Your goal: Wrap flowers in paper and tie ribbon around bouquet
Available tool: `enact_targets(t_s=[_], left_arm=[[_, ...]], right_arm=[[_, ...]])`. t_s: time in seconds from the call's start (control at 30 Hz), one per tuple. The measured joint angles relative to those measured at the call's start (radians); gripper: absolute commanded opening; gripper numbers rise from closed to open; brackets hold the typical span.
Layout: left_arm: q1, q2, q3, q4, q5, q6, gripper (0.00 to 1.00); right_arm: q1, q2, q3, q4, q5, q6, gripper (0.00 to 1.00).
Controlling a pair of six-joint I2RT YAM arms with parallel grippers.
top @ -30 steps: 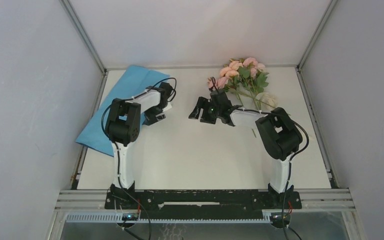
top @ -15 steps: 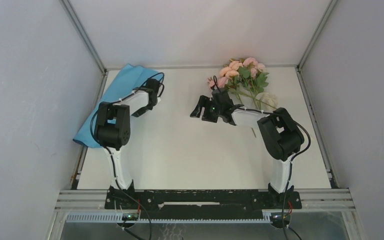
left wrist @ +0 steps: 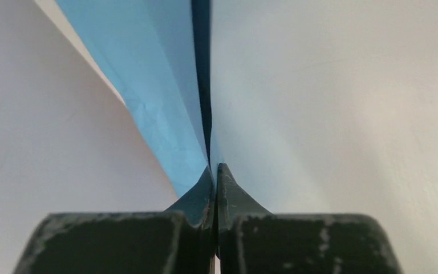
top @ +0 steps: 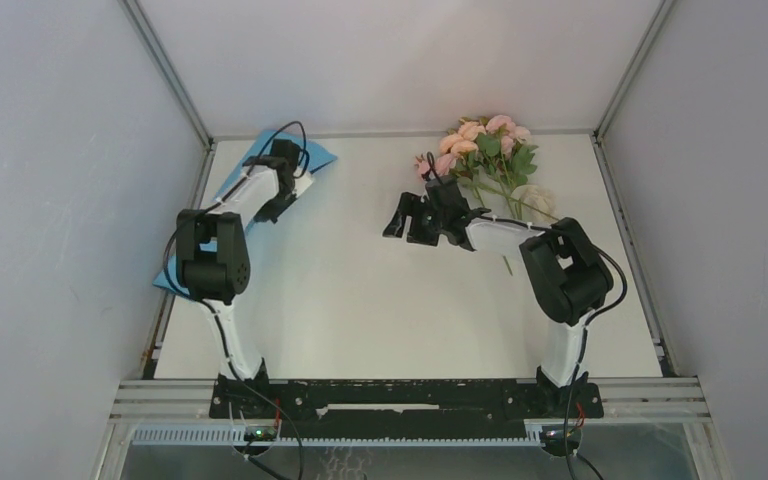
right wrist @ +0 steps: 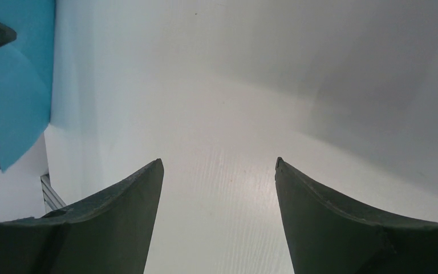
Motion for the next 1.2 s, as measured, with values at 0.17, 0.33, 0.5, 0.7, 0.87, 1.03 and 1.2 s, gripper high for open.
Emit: enact_targets(t_s=[0.17,0.33,0.5,0.7,0.87,1.03,1.2], left_arm=[[-0.018,-0.091,0.150,-0.155,0.279,-0.061,0.00],[-0.111,-0.197,0.268,-0.298,0.548,-0.092,0.00],[-0.175,-0.217,0.410,-0.398,0.801,-0.156,0.00],[-0.187,-0.220,0.396,-0.450,0.896,-0.160,0.00],[-0.275,-0.219,0.299,-0.444,0.899,-0.153,0.00],[-0.340,-0.218,0.267,-0.438,0.901,-0.154,0.00],[-0.349,-0.216,0.237,-0.412,0.900,-0.154,0.00]], right_arm=[[-0.015,-0.064,-0.005,-0.038,-0.017,-0.026,0.81],[-0.066,-0.214,-0.061,-0.056,-0.060,-0.072,0.83],[-0.145,-0.458,-0.130,-0.104,-0.092,-0.143,0.90],[-0.277,-0.621,-0.208,-0.002,-0.150,-0.059,0.95],[-0.254,-0.546,-0.259,0.114,-0.132,0.090,0.97],[-0.235,-0.483,-0.263,0.166,-0.075,0.195,0.97],[-0.220,-0.449,-0.263,0.226,-0.030,0.243,0.96]])
